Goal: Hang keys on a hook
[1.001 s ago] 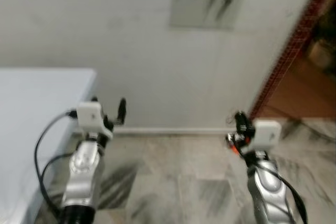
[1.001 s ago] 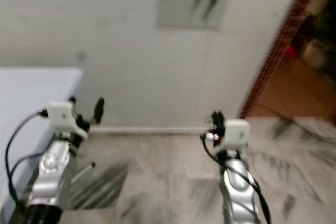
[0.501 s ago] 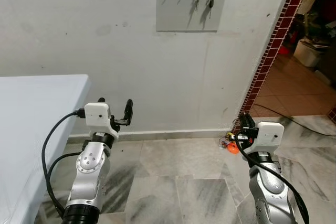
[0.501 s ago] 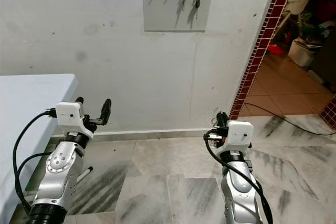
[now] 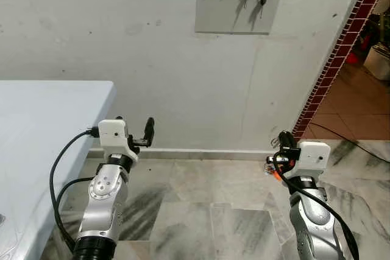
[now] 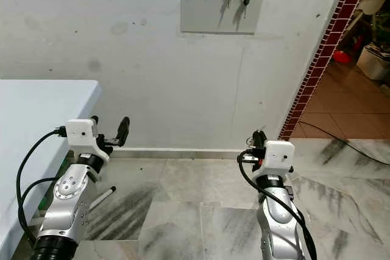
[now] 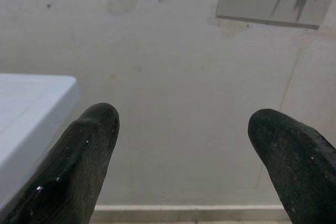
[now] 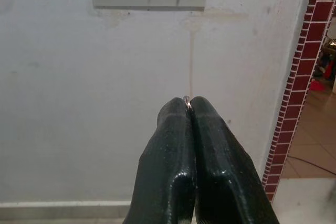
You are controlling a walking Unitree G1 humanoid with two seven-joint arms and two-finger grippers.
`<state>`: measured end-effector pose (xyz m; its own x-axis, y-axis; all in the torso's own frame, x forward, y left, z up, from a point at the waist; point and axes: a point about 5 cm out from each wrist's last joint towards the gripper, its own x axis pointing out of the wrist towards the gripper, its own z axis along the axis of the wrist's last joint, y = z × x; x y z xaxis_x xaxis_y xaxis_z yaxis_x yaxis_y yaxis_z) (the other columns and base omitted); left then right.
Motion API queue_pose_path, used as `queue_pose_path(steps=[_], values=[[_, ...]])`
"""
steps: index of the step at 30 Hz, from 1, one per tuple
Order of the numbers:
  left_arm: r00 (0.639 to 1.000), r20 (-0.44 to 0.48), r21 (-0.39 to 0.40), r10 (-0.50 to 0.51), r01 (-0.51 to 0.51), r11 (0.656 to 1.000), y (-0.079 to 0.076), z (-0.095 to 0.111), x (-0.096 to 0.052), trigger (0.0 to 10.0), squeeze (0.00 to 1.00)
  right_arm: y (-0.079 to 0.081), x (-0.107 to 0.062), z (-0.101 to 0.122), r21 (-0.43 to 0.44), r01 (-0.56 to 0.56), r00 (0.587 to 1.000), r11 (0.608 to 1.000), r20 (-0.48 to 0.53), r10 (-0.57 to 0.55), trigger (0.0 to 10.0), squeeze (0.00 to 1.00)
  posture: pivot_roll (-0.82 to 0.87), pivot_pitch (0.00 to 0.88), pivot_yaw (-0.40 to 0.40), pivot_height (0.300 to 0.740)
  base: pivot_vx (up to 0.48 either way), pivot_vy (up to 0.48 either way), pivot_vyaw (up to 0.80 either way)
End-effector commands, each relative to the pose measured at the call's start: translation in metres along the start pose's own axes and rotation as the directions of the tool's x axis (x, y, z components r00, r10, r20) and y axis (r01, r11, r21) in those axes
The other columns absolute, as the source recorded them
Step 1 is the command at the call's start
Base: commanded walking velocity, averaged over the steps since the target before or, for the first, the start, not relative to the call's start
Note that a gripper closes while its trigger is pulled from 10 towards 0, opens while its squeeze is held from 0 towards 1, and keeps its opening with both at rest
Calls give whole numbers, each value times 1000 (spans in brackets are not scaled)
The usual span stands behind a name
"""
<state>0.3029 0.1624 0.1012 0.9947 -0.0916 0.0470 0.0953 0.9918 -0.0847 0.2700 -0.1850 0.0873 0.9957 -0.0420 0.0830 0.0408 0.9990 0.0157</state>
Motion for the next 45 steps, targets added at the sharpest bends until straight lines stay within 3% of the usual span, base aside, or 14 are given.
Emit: queue_pose_path(steps=[1, 45], values=[[1000, 12, 26, -25, 25, 999, -2, 5, 2, 10000, 0, 0, 1, 5, -4, 3, 1000, 1000, 18, -3, 10000, 0, -6, 0, 8, 740, 379, 0, 0], [996, -17, 109, -82, 84, 990, -6, 2, -4, 10000, 0, 6, -6, 0, 7, 8, 1000, 1000, 4, -8, 10000, 0, -9, 0, 32, 740, 469, 0, 0]])
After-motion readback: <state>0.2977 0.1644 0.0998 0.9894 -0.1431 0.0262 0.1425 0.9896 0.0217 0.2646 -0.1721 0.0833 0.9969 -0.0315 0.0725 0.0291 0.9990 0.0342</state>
